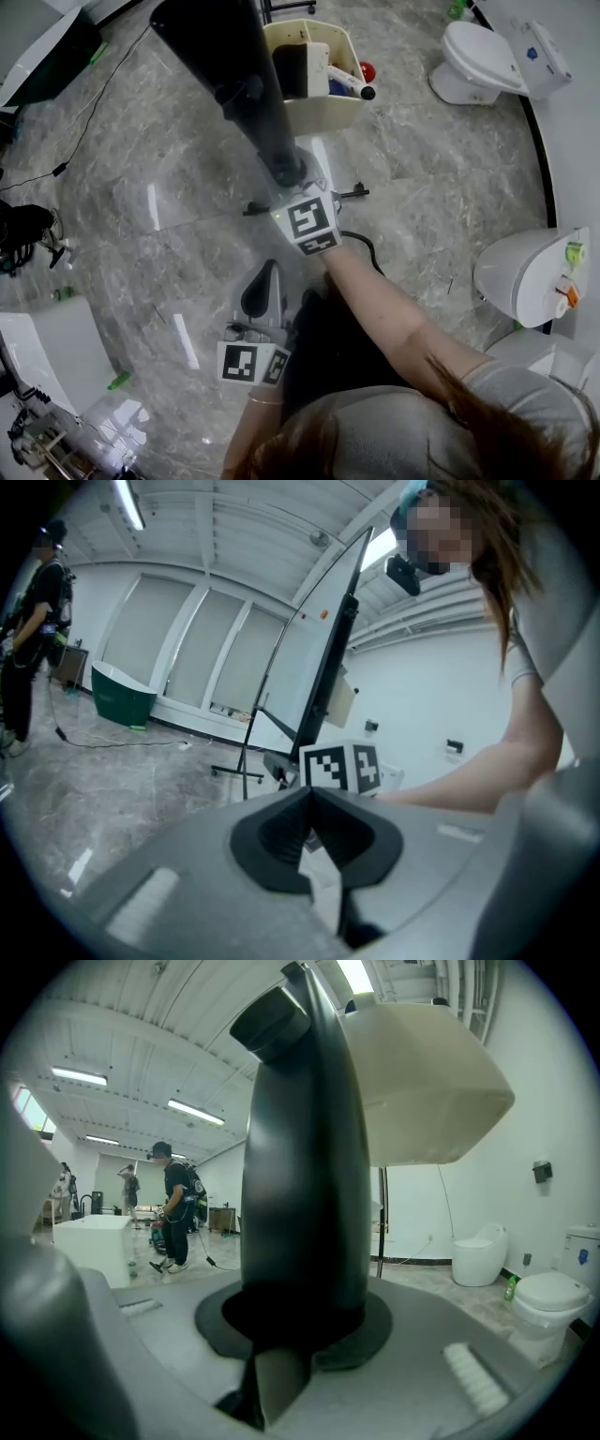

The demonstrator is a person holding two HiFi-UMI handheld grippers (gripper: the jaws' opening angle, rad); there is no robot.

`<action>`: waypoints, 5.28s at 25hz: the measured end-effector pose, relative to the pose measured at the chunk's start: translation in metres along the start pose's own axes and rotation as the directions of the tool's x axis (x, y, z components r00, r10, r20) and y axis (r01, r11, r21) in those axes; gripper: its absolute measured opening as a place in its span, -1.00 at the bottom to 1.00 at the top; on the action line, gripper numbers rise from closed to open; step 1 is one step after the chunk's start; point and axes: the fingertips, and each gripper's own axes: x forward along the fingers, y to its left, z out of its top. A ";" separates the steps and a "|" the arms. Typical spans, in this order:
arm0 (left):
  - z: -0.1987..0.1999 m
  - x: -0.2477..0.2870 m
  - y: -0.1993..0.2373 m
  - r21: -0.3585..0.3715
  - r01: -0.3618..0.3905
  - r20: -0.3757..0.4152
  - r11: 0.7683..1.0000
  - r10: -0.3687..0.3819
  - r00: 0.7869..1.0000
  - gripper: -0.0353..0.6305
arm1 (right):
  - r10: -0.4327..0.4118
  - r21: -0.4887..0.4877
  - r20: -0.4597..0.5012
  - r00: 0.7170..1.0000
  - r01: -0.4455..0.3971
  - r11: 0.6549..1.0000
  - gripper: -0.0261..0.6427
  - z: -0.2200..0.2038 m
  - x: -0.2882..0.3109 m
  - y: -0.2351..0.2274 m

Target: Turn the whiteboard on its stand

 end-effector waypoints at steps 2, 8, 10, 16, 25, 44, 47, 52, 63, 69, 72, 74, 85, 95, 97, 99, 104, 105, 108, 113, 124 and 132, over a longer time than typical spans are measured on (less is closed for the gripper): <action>-0.001 -0.010 -0.001 0.000 0.014 -0.004 1.000 -0.014 1.000 -0.90 | -0.004 0.000 0.002 1.000 0.004 1.000 -0.66 0.001 -0.006 0.005; 0.001 -0.035 -0.001 0.012 0.060 -0.024 0.998 -0.060 0.998 -0.90 | -0.016 0.001 -0.005 1.000 0.016 1.000 -0.66 0.002 -0.024 0.018; 0.002 -0.043 -0.002 0.017 0.073 -0.019 0.997 -0.073 0.997 -0.90 | -0.018 0.000 -0.003 1.000 0.018 1.000 -0.66 0.001 -0.033 0.024; -0.014 -0.073 -0.012 0.041 0.103 -0.027 0.994 -0.102 0.994 -0.90 | -0.016 -0.002 0.003 1.000 0.016 1.000 -0.66 -0.009 -0.064 0.046; -0.021 -0.093 -0.036 0.040 0.067 0.003 0.997 -0.068 0.998 -0.90 | 0.014 -0.004 -0.001 1.000 -0.014 1.000 -0.67 -0.014 -0.097 0.069; -0.045 -0.167 -0.077 0.004 -0.035 0.059 0.999 0.035 0.998 -0.90 | 0.134 -0.040 -0.021 0.991 -0.135 0.990 -0.69 -0.028 -0.163 0.139; -0.053 -0.181 -0.079 -0.005 -0.005 0.058 1.000 0.005 0.998 -0.90 | 0.124 -0.042 -0.018 0.992 -0.125 0.991 -0.69 -0.031 -0.177 0.147; -0.081 -0.213 -0.076 -0.010 0.045 0.012 0.999 -0.045 0.999 -0.90 | 0.117 -0.043 -0.007 0.993 -0.117 0.992 -0.69 -0.037 -0.202 0.167; -0.087 -0.265 -0.098 0.000 0.033 0.041 0.999 -0.033 0.999 -0.90 | 0.131 -0.045 -0.008 0.991 -0.131 0.990 -0.69 -0.043 -0.254 0.198; -0.109 -0.298 -0.123 -0.025 -0.053 0.087 0.998 0.055 0.995 -0.90 | 0.176 -0.064 -0.004 0.984 -0.176 0.982 -0.70 -0.049 -0.282 0.224; -0.122 -0.317 -0.139 -0.054 -0.099 0.099 0.994 0.104 0.990 -0.90 | 0.208 -0.073 -0.007 0.978 -0.208 0.976 -0.71 -0.051 -0.293 0.237; -0.130 -0.326 -0.149 -0.060 -0.112 0.096 0.992 0.117 0.988 -0.90 | 0.222 -0.076 -0.008 0.975 -0.222 0.972 -0.71 -0.052 -0.300 0.242; -0.146 -0.369 -0.156 -0.037 -0.068 0.076 0.997 0.070 0.995 -0.90 | 0.197 -0.077 0.001 0.980 -0.197 0.977 -0.71 -0.058 -0.328 0.267; -0.141 -0.397 -0.158 0.035 0.015 0.040 0.999 -0.016 0.999 -0.90 | 0.162 -0.072 -0.025 0.987 -0.163 0.984 -0.53 -0.062 -0.352 0.273; -0.146 -0.408 -0.159 0.029 -0.010 0.038 1.000 0.009 0.999 -0.90 | 0.141 -0.051 -0.029 0.990 -0.142 0.989 -0.48 -0.068 -0.365 0.270; -0.149 -0.413 -0.163 0.012 -0.030 0.047 0.999 0.029 0.998 -0.90 | 0.127 -0.017 -0.022 0.992 -0.127 0.992 -0.41 -0.072 -0.381 0.266; -0.155 -0.413 -0.187 -0.008 -0.024 0.082 1.000 0.025 0.996 -0.90 | 0.108 0.021 -0.004 0.994 -0.108 0.994 -0.44 -0.069 -0.418 0.263; -0.155 -0.413 -0.193 -0.006 -0.020 0.086 1.000 0.021 0.996 -0.90 | 0.105 0.028 0.002 0.994 -0.105 0.994 -0.46 -0.068 -0.426 0.264; -0.154 -0.412 -0.207 0.018 -0.009 0.095 1.000 0.007 0.995 -0.90 | 0.099 0.052 0.044 0.994 -0.101 0.994 -0.46 -0.055 -0.450 0.266; -0.141 -0.418 -0.228 0.055 0.010 0.118 0.998 -0.017 0.993 -0.90 | 0.124 0.043 0.117 0.985 -0.130 0.991 -0.46 -0.021 -0.495 0.282; -0.095 -0.422 -0.270 0.166 0.011 0.226 0.986 -0.049 0.973 -0.90 | 0.157 -0.049 0.191 0.969 -0.150 0.987 -0.53 0.042 -0.556 0.284; -0.063 -0.428 -0.273 0.217 -0.017 0.277 0.976 -0.045 0.960 -0.90 | 0.195 -0.093 0.296 0.935 -0.175 0.980 -0.83 0.109 -0.580 0.301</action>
